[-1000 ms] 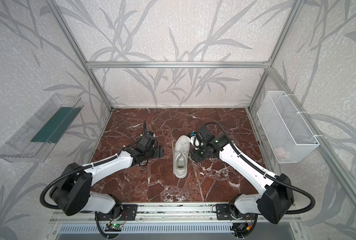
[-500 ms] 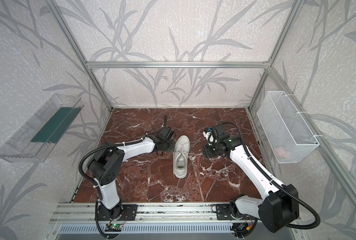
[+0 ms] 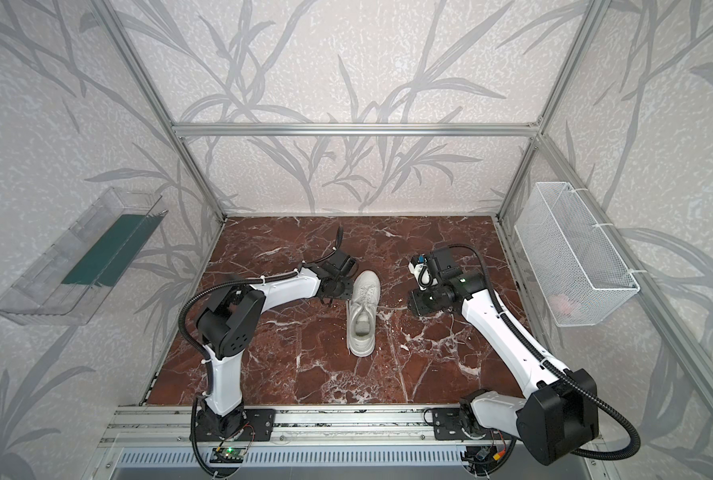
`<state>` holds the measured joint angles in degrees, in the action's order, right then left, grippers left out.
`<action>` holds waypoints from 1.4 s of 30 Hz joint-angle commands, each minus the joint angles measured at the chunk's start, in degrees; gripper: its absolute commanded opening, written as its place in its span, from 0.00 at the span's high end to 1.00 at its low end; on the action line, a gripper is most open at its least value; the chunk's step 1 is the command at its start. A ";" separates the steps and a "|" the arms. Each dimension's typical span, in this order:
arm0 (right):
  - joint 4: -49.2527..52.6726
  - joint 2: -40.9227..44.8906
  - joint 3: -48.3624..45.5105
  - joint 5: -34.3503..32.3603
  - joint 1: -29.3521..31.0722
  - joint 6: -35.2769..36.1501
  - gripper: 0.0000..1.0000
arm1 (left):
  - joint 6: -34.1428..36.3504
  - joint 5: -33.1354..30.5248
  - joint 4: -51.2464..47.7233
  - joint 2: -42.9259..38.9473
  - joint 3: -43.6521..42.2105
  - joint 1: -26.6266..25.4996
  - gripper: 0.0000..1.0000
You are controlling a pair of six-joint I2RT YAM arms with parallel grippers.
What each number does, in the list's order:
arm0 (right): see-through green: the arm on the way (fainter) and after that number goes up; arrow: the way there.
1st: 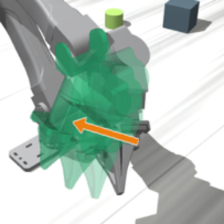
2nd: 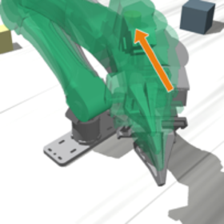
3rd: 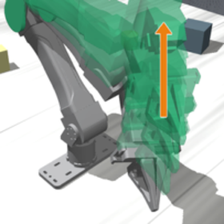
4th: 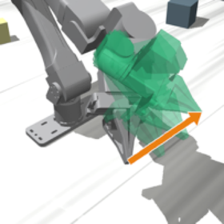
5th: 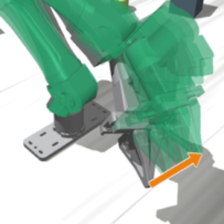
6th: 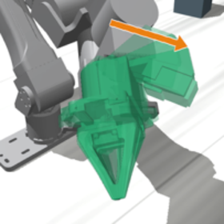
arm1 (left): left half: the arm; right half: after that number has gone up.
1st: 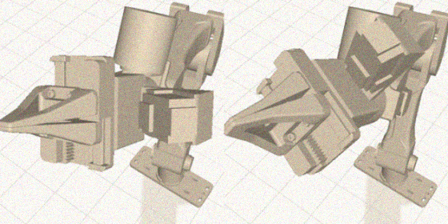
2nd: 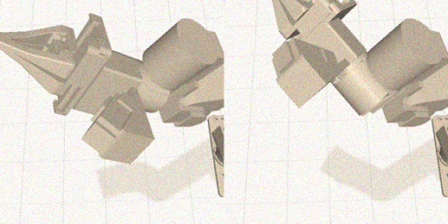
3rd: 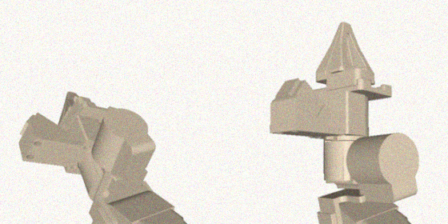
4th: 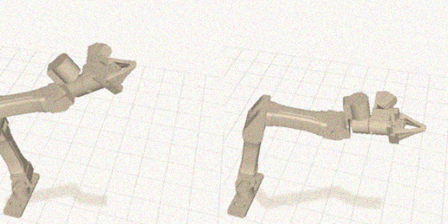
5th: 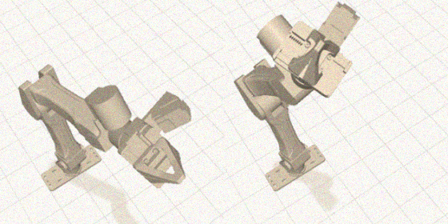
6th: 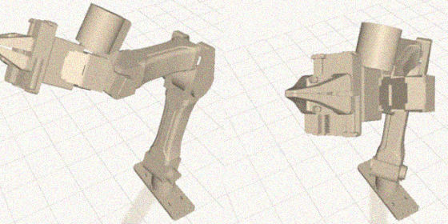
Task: Tie the shoes
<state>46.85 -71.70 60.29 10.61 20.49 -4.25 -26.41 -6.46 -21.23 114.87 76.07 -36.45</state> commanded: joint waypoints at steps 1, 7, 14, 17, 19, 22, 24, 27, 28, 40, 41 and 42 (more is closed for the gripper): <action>0.52 0.86 -0.77 0.73 -0.35 0.91 0.47 | 0.47 -2.80 -3.41 1.73 2.75 -0.40 0.55; 0.53 1.55 -1.23 0.64 -0.45 0.93 0.46 | 1.18 -4.56 -6.74 3.68 4.53 -0.56 0.58; 0.61 2.25 -1.75 0.73 -0.41 0.24 0.46 | 2.30 -6.74 -8.35 3.84 3.81 -0.72 0.60; 0.74 2.86 -2.10 0.51 -0.54 0.04 0.46 | 2.68 -7.82 -9.49 2.91 3.41 -0.73 0.68; 0.87 3.44 -2.37 0.47 -0.54 -0.16 0.46 | 2.87 -8.21 -9.50 1.57 2.40 -0.72 0.73; 0.62 4.40 -2.97 0.85 -0.54 -0.51 0.46 | 2.86 -8.13 -8.88 -0.82 0.51 -0.73 0.81; 0.04 4.88 -3.65 1.25 -0.54 -0.87 0.46 | 2.93 -7.89 -8.68 -2.42 -0.58 -0.65 0.85; -0.79 5.25 -4.60 1.82 -0.54 -2.12 0.46 | 2.86 -8.66 -8.78 -5.08 -2.27 -0.72 0.92; -0.95 5.26 -4.80 2.10 -0.55 -2.62 0.46 | 2.91 -9.35 -8.58 -6.20 -3.26 -0.65 0.95; -2.03 1.84 -8.14 -3.00 -1.12 -13.07 0.43 | 5.17 -15.77 -14.23 -17.32 -8.78 -0.70 1.00; -2.07 1.34 -8.40 -3.20 -1.44 -14.09 0.42 | 5.46 -16.45 -15.05 -17.85 -8.89 -0.67 1.00; -2.31 0.84 -8.75 -3.31 -1.96 -15.13 0.41 | 5.93 -17.24 -15.90 -18.34 -8.99 -0.72 1.00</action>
<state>44.88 -69.67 52.69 9.23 19.49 -14.61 -21.50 -19.64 -32.53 98.54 68.05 -36.95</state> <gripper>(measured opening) 0.582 0.047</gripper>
